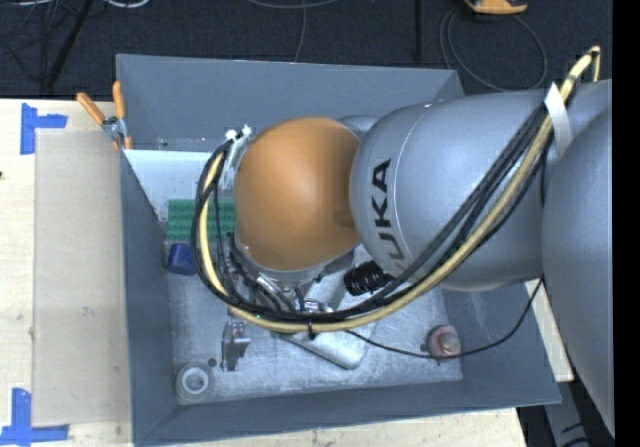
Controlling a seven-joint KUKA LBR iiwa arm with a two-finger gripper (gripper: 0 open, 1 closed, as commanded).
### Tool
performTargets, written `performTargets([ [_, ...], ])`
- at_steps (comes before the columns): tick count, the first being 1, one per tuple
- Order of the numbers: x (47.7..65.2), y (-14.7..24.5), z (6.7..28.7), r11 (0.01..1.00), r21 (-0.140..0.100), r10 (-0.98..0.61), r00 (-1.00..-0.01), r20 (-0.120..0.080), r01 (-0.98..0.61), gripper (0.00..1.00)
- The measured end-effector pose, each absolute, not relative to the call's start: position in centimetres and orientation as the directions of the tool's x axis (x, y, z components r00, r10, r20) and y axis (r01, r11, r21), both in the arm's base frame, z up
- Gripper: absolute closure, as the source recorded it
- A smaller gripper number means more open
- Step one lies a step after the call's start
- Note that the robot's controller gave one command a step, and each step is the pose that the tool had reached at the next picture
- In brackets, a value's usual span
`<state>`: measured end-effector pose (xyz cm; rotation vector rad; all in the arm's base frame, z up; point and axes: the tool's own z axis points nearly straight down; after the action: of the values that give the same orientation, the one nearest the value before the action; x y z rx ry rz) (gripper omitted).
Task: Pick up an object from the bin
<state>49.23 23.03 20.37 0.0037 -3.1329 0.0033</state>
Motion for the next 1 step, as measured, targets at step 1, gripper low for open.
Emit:
performTargets([
  [1, 49.29, 14.01, 11.57, 0.996, -0.006, -0.089, -0.996, 0.01, -0.09, 0.0],
])
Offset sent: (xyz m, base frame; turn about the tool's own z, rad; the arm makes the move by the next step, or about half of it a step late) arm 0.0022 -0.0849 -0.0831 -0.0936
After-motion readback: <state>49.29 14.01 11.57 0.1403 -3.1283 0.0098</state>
